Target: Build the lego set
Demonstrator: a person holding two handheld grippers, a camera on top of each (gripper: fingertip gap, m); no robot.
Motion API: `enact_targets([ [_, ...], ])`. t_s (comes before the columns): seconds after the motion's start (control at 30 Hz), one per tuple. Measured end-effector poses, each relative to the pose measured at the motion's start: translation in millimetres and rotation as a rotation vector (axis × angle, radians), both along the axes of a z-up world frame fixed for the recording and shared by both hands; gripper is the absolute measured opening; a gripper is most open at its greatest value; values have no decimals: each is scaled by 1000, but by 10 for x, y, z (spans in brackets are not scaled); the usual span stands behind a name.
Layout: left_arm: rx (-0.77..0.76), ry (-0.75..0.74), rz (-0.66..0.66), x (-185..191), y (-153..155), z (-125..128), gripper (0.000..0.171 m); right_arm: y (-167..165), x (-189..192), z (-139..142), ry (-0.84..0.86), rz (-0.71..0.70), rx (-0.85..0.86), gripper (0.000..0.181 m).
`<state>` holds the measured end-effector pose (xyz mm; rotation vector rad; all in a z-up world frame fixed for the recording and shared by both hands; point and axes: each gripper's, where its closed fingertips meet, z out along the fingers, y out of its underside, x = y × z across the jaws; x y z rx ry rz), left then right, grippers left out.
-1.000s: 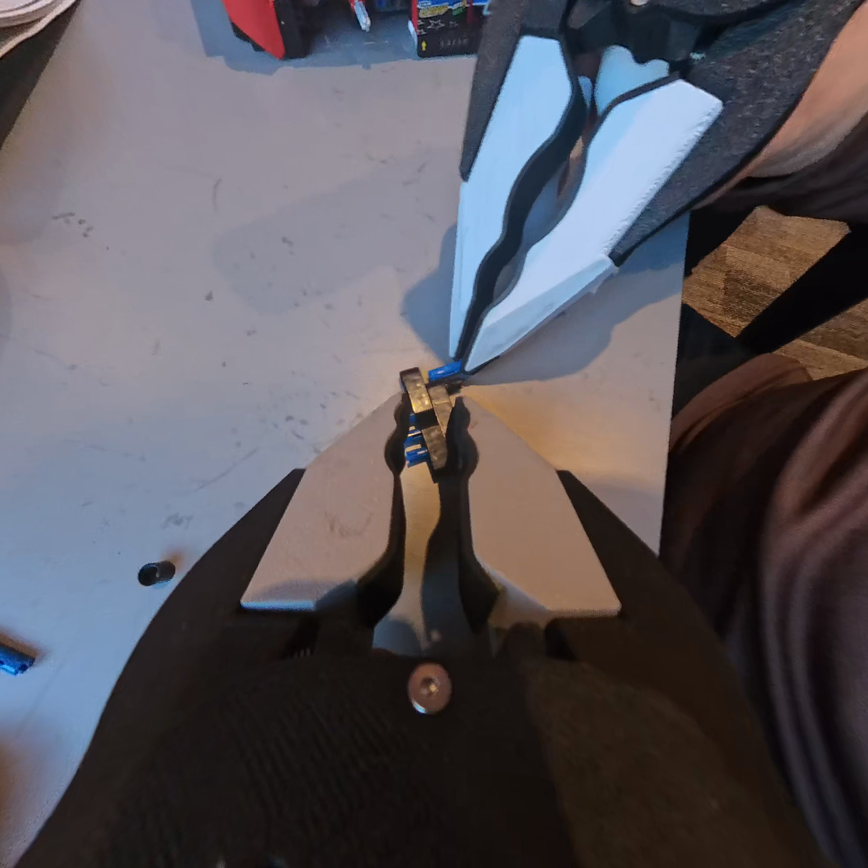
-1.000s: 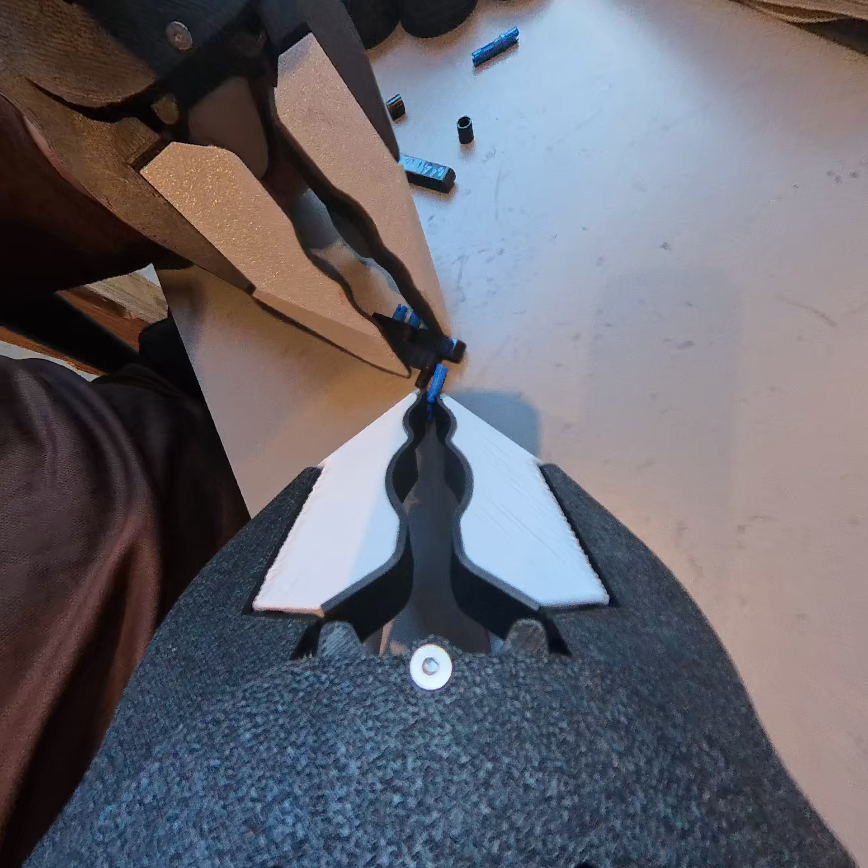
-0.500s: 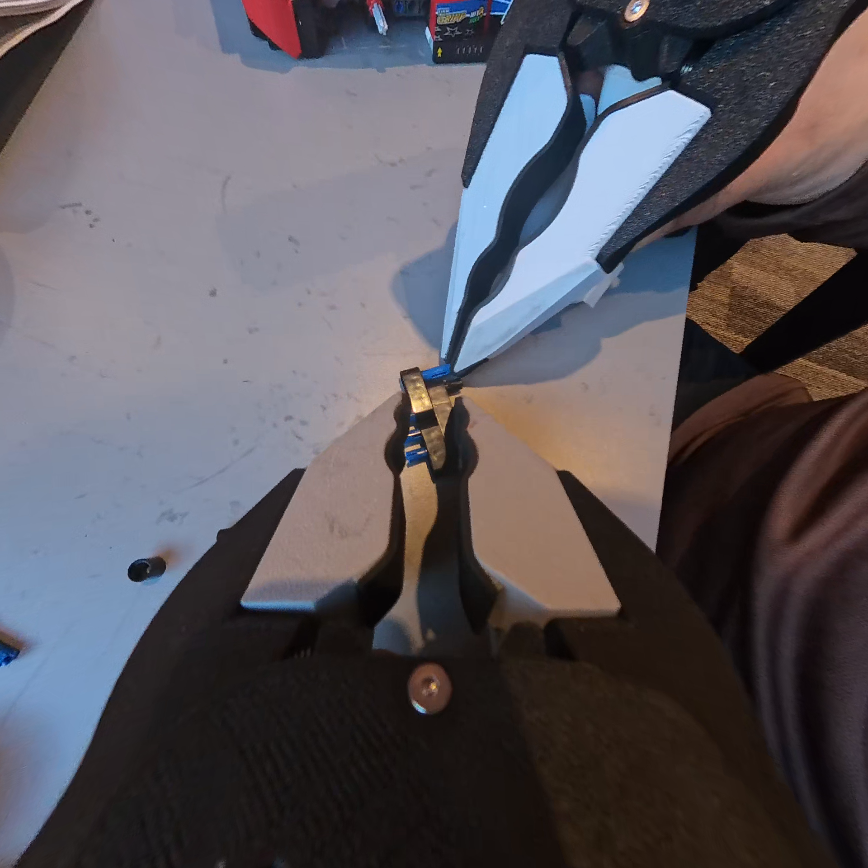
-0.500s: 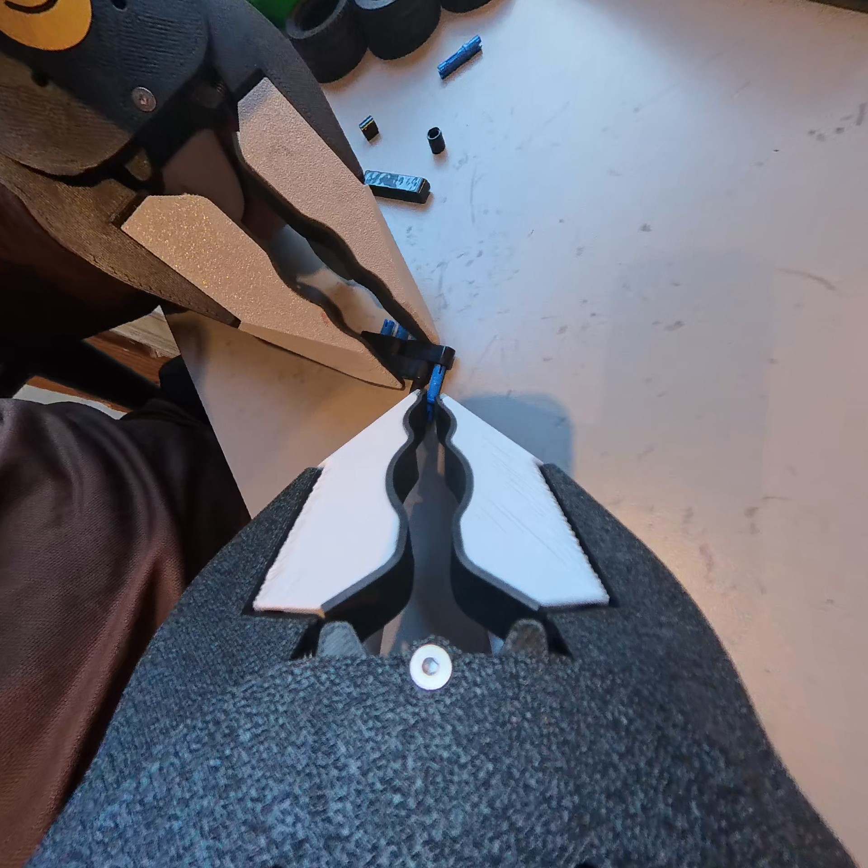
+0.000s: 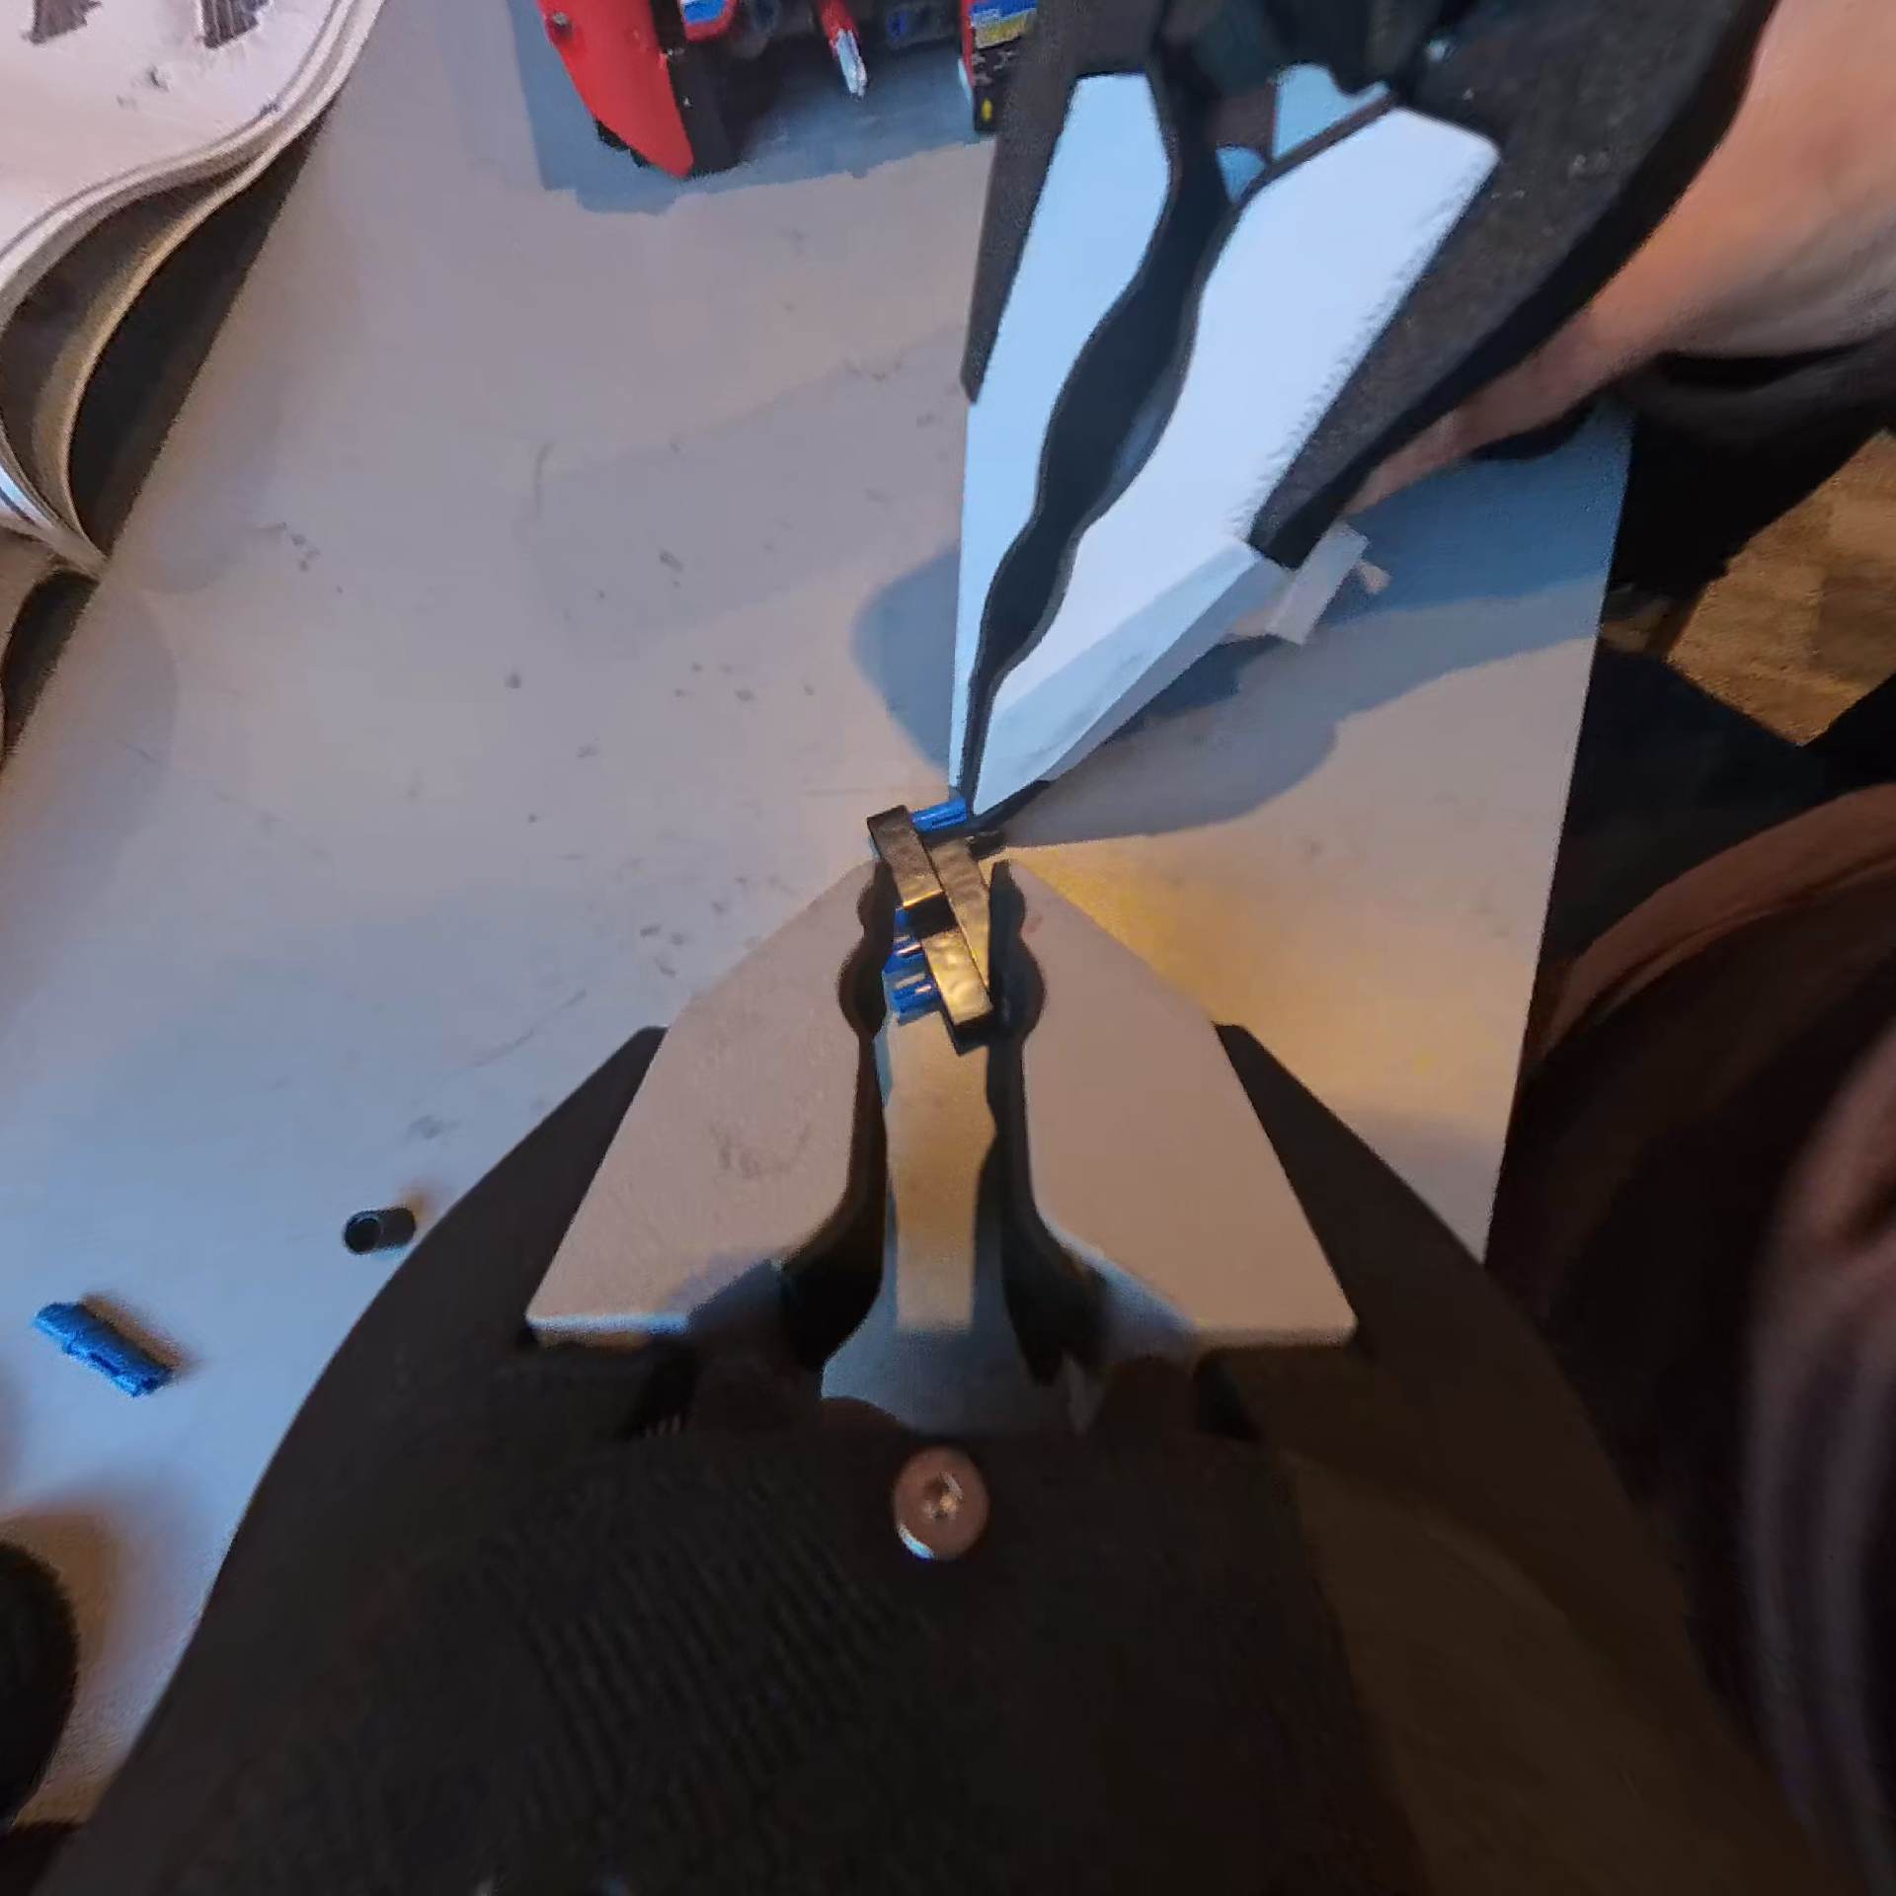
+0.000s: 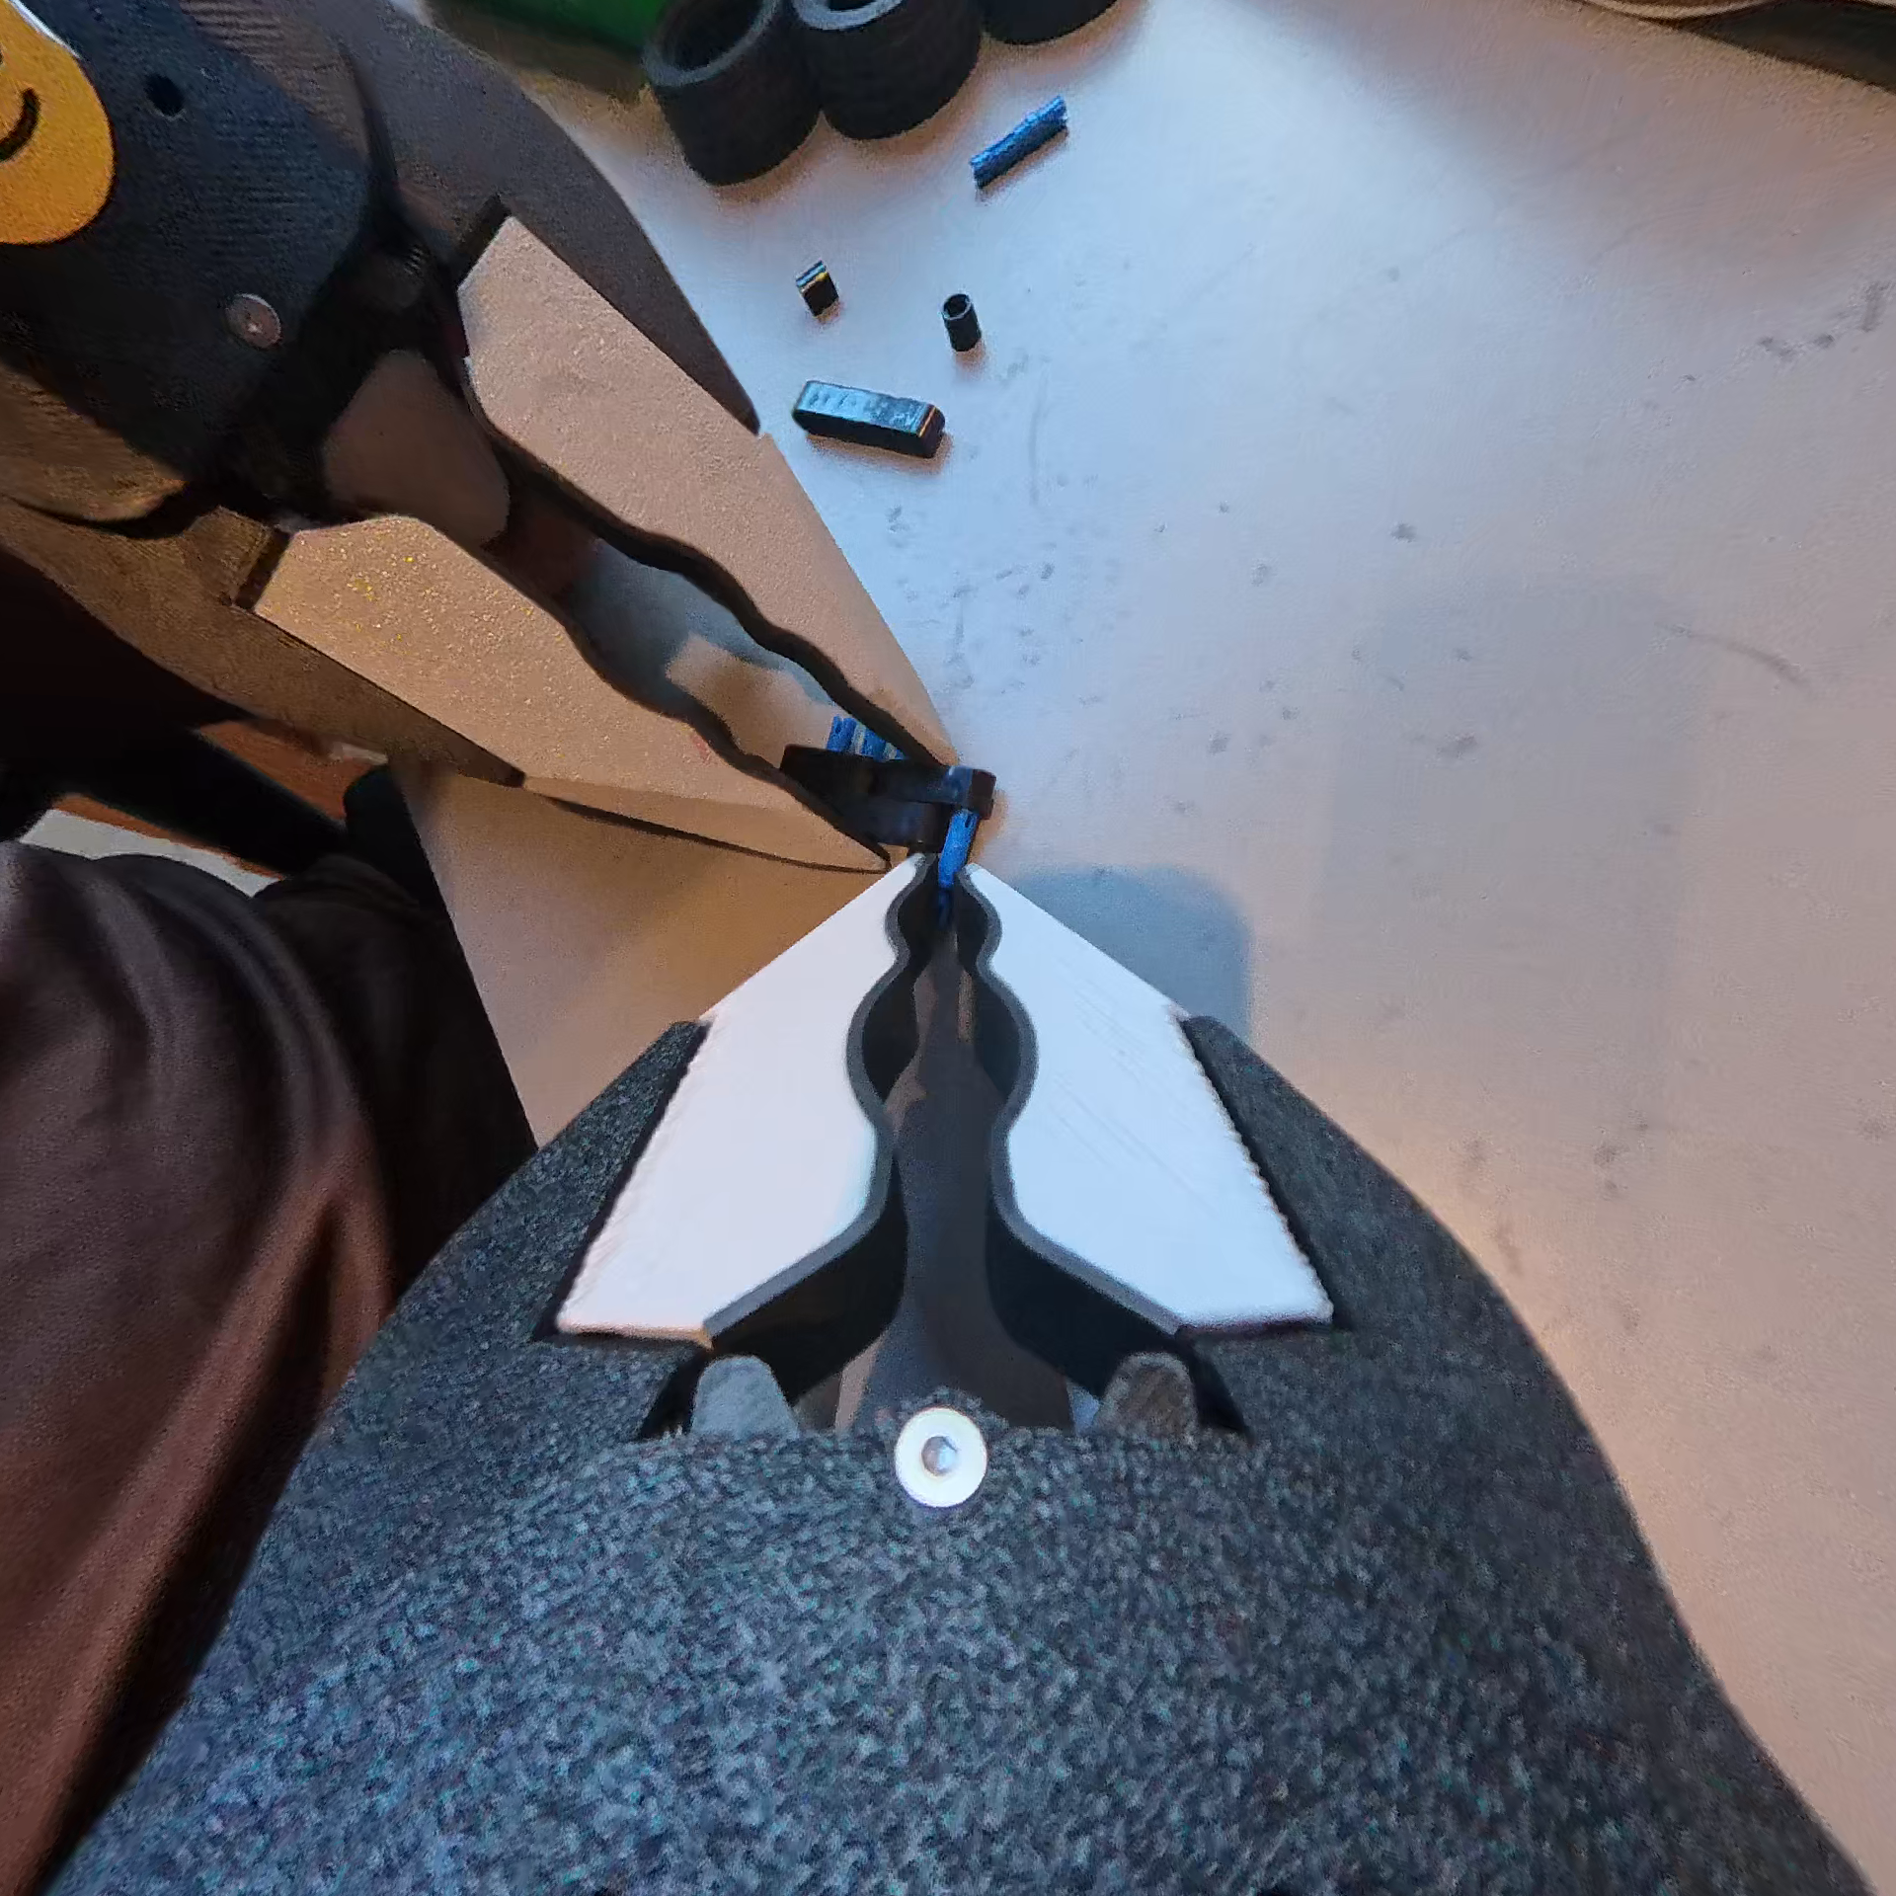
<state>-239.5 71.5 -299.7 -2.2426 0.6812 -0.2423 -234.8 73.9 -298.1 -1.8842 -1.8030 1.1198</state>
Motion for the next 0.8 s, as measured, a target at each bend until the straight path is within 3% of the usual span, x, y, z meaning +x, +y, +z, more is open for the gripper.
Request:
enact_targets([
  [0.2,-32,-46,-73,77,-63,-4,16,-30,-27,4,11,61,145,0],
  [0.37,-52,-90,-15,40,-1,-6,16,18,-62,15,29,27,64,0],
  [0.47,-50,-86,-27,46,-2,-7,16,-27,-50,187,124,69,20,1],
  [0.53,-46,-79,-67,62,-31,-6,16,-21,18,212,137,127,42,24],
  [0.6,-54,-86,-102,61,-62,-8,17,-84,124,178,142,232,81,20],
  [0.8,-65,-100,-118,45,-75,-8,16,-81,160,67,103,263,187,16],
])
